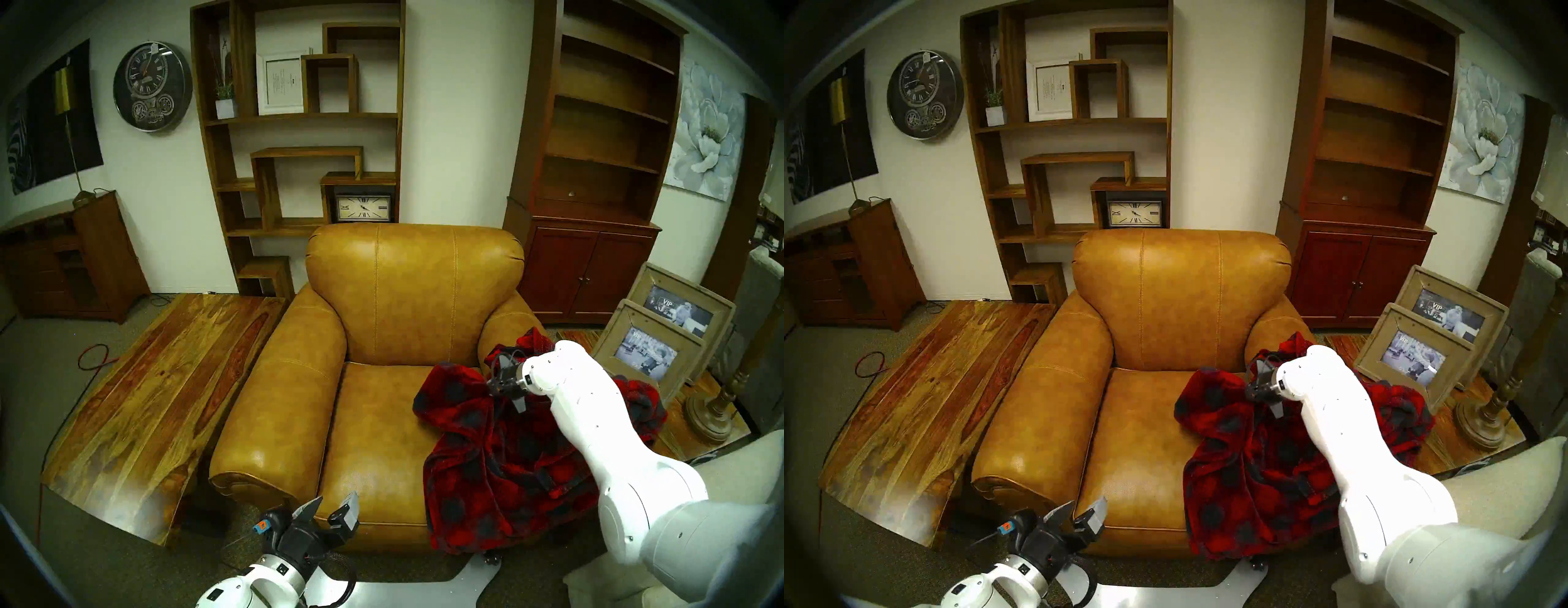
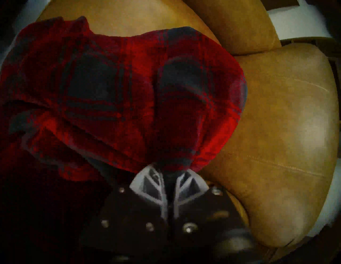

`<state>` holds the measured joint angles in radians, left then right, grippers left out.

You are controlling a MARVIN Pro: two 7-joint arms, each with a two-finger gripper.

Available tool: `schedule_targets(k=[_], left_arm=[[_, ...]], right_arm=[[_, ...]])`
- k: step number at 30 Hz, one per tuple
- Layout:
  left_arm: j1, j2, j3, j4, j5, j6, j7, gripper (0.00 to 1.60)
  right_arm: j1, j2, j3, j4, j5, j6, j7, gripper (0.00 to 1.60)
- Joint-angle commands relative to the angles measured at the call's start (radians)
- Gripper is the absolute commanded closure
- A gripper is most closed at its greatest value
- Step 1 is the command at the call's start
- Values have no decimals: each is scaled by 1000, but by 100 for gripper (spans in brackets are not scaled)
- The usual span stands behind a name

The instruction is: Move the blanket from sofa and drape it over the sofa arm

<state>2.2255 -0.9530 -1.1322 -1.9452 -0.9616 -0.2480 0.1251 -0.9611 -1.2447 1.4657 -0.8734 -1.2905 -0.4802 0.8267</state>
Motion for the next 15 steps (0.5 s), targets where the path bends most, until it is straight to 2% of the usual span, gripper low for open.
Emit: schedule_targets(k=[1, 3, 4, 7, 8, 10, 11, 15], left_arm=[[-3, -2, 2, -11, 1, -1, -3, 0], [-4, -3, 2, -11, 1, -1, -3, 0], [-4, -3, 2, -10, 1, -1, -3, 0], [-5, -3, 2, -9, 1, -1, -3, 0], [-5, -3, 3, -9, 1, -1, -3, 0], [-6, -4, 3, -9, 1, -2, -4, 0], [-6, -4, 3, -9, 1, -2, -4, 0], [-6, -4, 4, -12, 1, -2, -4, 0]], right_arm=[[108, 110, 93, -110, -39, -8, 24, 160], [133, 143, 109, -130, -44, -11, 39, 160], [122, 136, 131, -138, -53, -10, 41, 160], [142, 166, 169, -169, -66, -12, 62, 160], [178, 206, 162, -156, -64, -20, 72, 160], [189, 224, 190, -162, -75, -26, 92, 160], [175, 211, 213, -167, -84, -26, 98, 160], [207, 252, 227, -119, -99, -57, 144, 160]])
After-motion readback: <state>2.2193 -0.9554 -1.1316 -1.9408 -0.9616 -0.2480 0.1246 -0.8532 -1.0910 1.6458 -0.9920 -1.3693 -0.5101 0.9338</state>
